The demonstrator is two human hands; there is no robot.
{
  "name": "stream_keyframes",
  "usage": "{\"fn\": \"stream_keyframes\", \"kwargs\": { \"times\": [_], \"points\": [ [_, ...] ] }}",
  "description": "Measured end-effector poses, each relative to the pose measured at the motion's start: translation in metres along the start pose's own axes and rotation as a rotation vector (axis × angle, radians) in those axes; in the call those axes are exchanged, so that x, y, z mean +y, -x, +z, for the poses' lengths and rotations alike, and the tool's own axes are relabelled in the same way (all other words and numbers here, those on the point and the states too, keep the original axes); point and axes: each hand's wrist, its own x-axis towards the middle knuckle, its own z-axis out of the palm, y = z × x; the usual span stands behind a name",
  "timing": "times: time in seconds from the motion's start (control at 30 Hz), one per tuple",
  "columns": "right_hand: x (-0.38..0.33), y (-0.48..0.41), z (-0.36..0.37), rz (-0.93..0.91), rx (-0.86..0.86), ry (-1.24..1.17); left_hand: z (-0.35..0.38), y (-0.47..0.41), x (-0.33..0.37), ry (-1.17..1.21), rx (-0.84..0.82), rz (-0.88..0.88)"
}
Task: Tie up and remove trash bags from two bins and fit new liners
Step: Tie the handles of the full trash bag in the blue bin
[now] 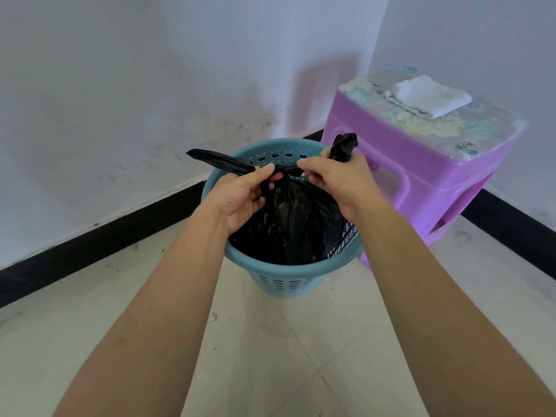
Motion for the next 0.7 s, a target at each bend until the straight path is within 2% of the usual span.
{"fn": "stream_keyframes", "kwargs": {
  "times": [0.2,0.3,0.4,0.5,0.6,0.67,0.7],
  "points": [
    [-0.013,-0.001,-0.014,0.236,-0.154,-0.071,0.000,-0.001,-0.001,0.093,0.043,0.087],
    [-0.012,0.003,-0.017,0.327,-0.207,0.025,-0.002,0.000,0.000,0.187,0.030,0.182],
    [-0.014,0.004,-0.020,0.317,-0.177,0.222,-0.002,0.001,-0.004,0.176,0.008,0.257],
    [-0.026,0.001,-0.025,0.074,-0.008,0.531,-0.002,0.003,-0.005,0.098,0.011,0.286],
    [-0.040,-0.003,-0.026,-0.273,0.185,0.614,0.003,0.005,-0.007,0.026,0.026,0.303],
    [-0.043,-0.006,-0.023,-0.391,0.128,0.567,0.007,0.007,-0.007,-0.031,0.007,0.308],
    [-0.041,-0.007,-0.021,-0.380,0.049,0.543,0.008,0.008,-0.007,-0.055,-0.011,0.309]
  ]
}}
